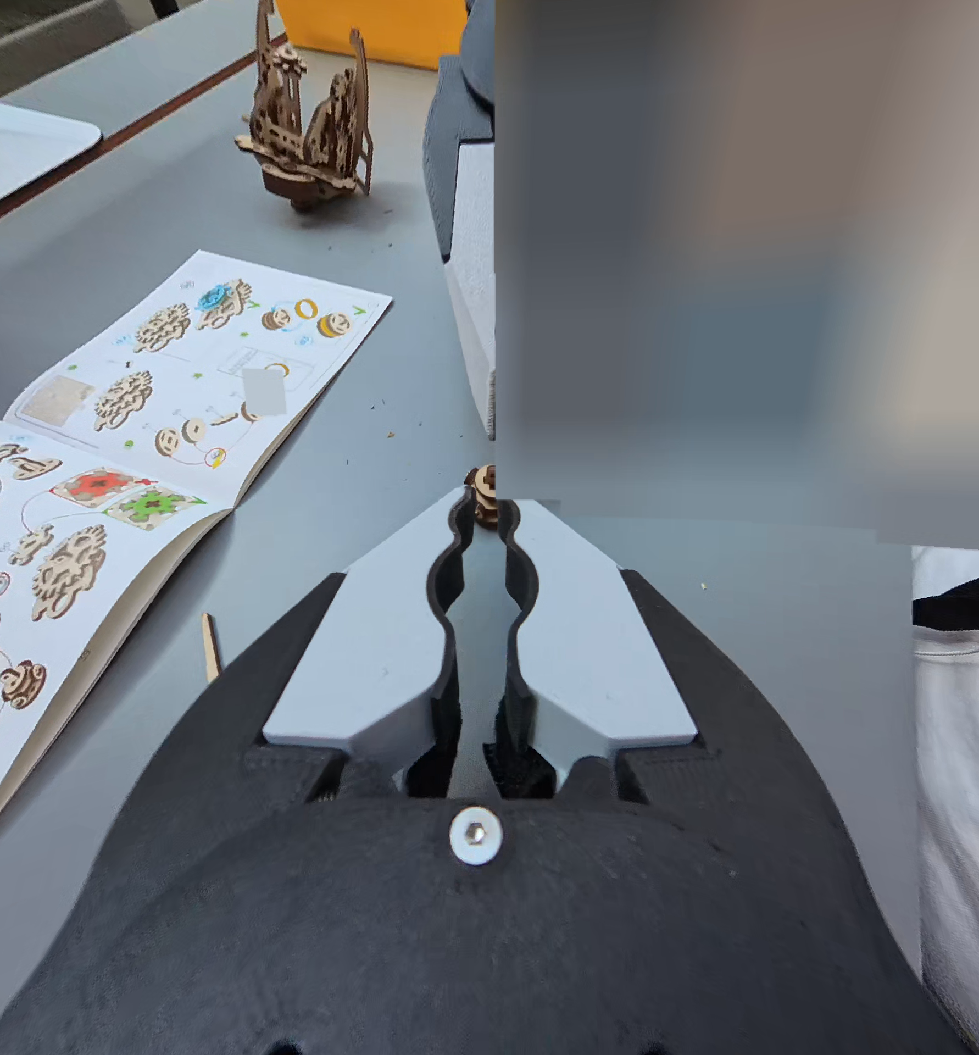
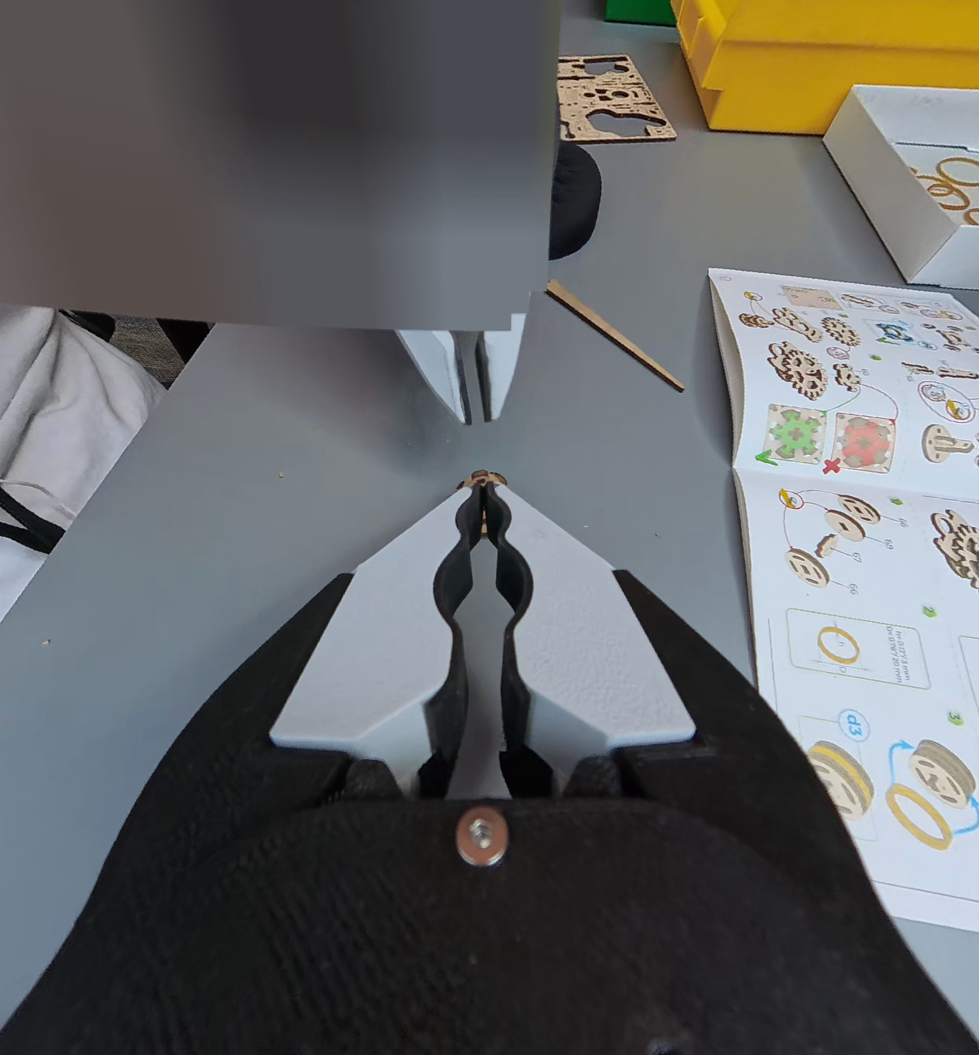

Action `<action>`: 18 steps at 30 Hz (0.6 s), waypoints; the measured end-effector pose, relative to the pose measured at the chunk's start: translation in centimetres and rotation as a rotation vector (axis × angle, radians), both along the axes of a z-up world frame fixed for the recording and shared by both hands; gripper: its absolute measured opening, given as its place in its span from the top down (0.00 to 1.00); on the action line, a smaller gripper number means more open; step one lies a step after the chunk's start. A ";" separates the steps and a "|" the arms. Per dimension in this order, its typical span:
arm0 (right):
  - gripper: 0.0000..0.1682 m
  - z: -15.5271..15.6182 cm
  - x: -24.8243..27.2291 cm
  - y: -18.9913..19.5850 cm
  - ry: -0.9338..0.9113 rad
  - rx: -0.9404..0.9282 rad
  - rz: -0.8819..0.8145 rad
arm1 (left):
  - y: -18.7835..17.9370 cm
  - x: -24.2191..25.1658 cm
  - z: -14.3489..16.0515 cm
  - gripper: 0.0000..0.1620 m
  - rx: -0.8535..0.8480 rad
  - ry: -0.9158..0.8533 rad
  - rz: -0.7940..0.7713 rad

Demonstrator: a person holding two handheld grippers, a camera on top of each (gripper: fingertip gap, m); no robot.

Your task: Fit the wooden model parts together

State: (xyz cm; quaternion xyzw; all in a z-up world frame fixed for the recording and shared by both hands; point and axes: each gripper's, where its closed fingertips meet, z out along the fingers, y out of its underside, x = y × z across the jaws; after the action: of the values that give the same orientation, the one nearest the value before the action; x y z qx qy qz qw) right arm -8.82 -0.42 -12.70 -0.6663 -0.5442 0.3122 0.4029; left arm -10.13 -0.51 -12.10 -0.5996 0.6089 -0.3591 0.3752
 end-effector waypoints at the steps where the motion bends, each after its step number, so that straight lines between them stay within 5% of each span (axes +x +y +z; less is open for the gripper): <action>1: 1.00 0.0 0.1 0.3 -0.002 -0.002 -0.013 | 0.1 0.0 0.4 1.00 -0.004 -0.023 -0.006; 18: 1.00 -1.0 -0.6 0.2 -0.049 -0.015 0.000 | 0.5 1.2 -1.4 1.00 -0.031 0.070 -0.042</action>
State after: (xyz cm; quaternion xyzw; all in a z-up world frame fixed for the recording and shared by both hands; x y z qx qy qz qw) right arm -9.40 -0.24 -13.68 -0.6768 -0.5515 0.3000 0.3845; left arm -8.97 -0.06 -13.52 -0.6046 0.6287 -0.3548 0.3367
